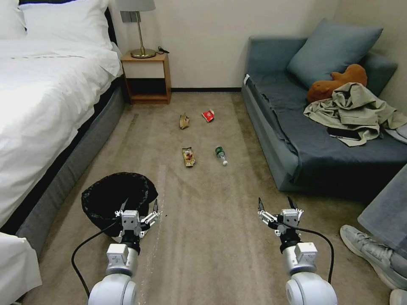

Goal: Pick up the trash bin, then pick up the garbage on the floor and place it into the trash bin.

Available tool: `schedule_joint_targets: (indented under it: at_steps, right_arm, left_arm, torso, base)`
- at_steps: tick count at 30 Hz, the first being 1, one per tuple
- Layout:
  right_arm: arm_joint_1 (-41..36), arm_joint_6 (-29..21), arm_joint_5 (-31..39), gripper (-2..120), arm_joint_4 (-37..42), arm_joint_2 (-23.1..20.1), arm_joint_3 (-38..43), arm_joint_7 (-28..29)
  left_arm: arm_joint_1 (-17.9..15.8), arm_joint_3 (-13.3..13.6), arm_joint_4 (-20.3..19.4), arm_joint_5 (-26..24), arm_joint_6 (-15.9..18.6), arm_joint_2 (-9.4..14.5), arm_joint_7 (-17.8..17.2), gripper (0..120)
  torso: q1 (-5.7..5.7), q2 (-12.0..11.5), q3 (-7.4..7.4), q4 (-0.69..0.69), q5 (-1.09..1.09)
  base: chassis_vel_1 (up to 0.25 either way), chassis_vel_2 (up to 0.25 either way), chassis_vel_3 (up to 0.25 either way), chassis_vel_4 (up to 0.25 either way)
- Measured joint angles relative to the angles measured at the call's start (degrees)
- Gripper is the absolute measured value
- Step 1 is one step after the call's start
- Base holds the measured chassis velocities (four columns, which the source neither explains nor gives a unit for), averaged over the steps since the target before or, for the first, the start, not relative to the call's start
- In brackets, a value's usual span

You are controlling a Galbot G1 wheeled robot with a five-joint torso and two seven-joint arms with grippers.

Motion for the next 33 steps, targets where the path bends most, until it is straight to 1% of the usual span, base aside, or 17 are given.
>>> schedule_joint_targets:
  at_steps: [23,26,27,28,29,30,31,32,33]
  right_arm:
    - [0.0,0.0,0.0,100,0.0,0.0,0.0,0.0]
    - [-0.1,-0.2,0.1,100,0.0,0.0,-0.1,0.0]
    - [-0.2,-0.6,0.2,100,0.1,0.1,-0.2,0.1]
    - [-0.8,-2.2,0.8,100,0.7,0.5,-0.7,0.7]
    - [-0.8,-2.2,0.8,100,0.7,0.5,-0.7,0.7]
    - [-1.0,-2.5,1.0,100,0.7,0.6,-0.9,0.7]
    - [-1.4,-3.7,1.6,100,1.3,0.8,-1.1,1.1]
    - [-1.4,-3.7,1.6,100,1.3,0.8,-1.1,1.1]
    - [-2.0,-5.2,2.3,100,2.0,1.2,-1.6,1.5]
  left_arm:
    - [0.0,0.0,0.0,0.0,0.0,0.0,0.0,100]
    - [-0.3,0.1,0.0,-0.7,0.3,0.3,-0.1,100]
    - [-0.9,0.2,0.2,-1.8,1.1,0.9,-0.4,100]
    - [-2.2,0.5,0.5,-4.1,2.9,2.1,-1.2,100]
    - [-2.2,0.5,0.5,-4.1,2.9,2.1,-1.2,100]
    - [-3.2,0.9,0.8,-6.1,4.4,3.1,-1.7,100]
    - [-4.9,1.3,1.2,-9.3,6.8,4.8,-2.7,100]
    - [-4.9,1.3,1.2,-9.3,6.8,4.8,-2.7,100]
    - [-6.0,1.6,1.5,-11.4,8.4,5.8,-3.3,100]
  torso:
    - [0.0,0.0,0.0,0.0,0.0]
    - [0.0,0.0,0.0,0.01,0.0]
    - [0.0,0.0,0.0,0.02,0.0]
    - [0.0,0.0,0.0,0.01,-0.01]
    - [0.0,0.0,0.0,0.01,-0.01]
    - [0.0,0.0,0.0,-0.01,0.02]
    - [0.0,0.0,0.0,0.02,-0.02]
    - [0.0,0.0,0.0,0.02,-0.02]
    - [0.0,0.0,0.0,0.0,-0.02]
  base:
    - [0.0,0.0,0.0,0.0]
    - [0.0,0.0,0.0,0.0]
    - [0.0,0.0,0.0,0.0]
    - [0.0,0.0,0.0,0.0]
    - [0.0,0.0,0.0,0.0]
    - [0.0,0.0,0.0,0.0]
    - [0.0,0.0,0.0,0.0]
    - [0.0,0.0,0.0,0.0]
    - [0.0,0.0,0.0,0.0]
